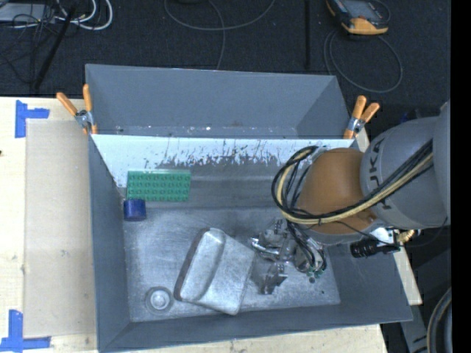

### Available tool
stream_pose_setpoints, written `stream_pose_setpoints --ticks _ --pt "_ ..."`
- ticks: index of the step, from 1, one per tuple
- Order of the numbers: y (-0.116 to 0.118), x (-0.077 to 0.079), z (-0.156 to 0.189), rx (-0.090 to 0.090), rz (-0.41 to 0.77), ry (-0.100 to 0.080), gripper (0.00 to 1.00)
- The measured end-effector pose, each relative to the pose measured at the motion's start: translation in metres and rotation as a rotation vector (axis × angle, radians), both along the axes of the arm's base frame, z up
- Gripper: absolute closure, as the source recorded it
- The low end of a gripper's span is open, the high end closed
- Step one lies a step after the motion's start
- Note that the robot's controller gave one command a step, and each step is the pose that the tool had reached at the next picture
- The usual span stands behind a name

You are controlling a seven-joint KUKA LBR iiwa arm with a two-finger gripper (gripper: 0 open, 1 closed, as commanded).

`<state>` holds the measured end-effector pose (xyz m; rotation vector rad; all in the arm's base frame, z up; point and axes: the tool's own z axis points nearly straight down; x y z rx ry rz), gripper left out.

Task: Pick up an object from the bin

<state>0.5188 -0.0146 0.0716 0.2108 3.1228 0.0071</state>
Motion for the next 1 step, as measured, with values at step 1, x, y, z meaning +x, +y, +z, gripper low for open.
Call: stream_pose_setpoints --ticks 1 --pt "-0.0054 -0.0156 0.0011 -0.001 -0.047 0.0 0.0"
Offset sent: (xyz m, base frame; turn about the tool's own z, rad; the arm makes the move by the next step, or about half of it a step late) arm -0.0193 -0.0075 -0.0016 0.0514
